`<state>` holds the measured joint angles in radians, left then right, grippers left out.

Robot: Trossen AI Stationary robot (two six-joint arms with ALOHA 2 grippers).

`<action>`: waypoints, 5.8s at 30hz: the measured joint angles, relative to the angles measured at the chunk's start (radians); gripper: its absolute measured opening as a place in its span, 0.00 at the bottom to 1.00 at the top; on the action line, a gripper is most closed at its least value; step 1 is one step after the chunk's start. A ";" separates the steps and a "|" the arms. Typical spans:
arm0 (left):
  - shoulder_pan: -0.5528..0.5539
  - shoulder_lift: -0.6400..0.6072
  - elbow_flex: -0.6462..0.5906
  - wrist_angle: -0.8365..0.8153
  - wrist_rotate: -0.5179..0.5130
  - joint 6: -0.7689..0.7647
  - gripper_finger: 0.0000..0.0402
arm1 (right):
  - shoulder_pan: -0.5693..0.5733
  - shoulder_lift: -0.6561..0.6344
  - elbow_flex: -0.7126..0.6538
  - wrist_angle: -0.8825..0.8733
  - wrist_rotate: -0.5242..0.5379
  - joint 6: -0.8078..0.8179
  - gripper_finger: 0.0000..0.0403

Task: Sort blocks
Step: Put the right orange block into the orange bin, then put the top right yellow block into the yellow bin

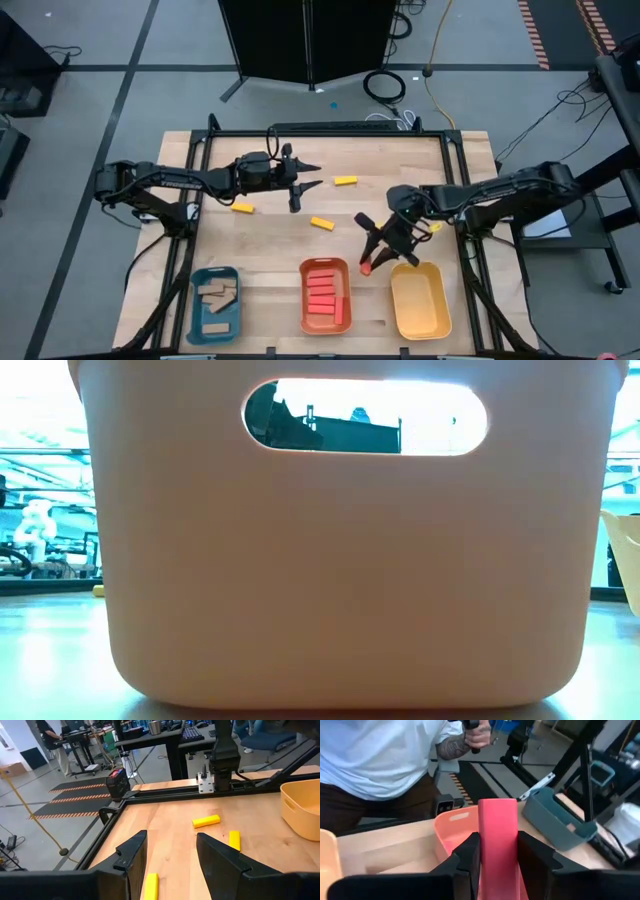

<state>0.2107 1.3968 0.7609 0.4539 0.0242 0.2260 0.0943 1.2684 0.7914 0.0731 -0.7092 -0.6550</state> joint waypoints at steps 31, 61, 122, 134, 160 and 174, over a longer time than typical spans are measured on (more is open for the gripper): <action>-0.009 0.000 0.000 0.009 0.000 -0.001 0.42 | 0.065 0.437 0.001 0.370 0.110 -0.420 0.23; -0.008 0.000 0.000 0.007 0.000 0.000 0.42 | 0.065 0.449 0.001 0.369 0.163 -0.246 0.52; -0.008 0.040 -0.001 -0.010 -0.001 0.016 0.42 | -0.600 -0.044 -0.178 -0.845 0.886 1.179 0.50; -0.010 0.107 0.000 0.204 0.168 0.015 0.42 | -0.590 -0.044 -0.221 -0.772 0.786 1.231 0.50; -0.008 0.140 0.000 0.237 0.163 0.015 0.42 | -0.393 -0.045 -0.309 -0.743 0.815 1.455 0.50; -0.008 0.140 0.000 0.248 0.162 -0.010 0.42 | -0.353 -0.044 -0.306 -0.653 0.815 1.399 0.17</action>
<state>0.2024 1.5368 0.7609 0.7015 0.1864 0.2165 -0.2591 1.2243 0.4853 -0.5800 0.1056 0.7439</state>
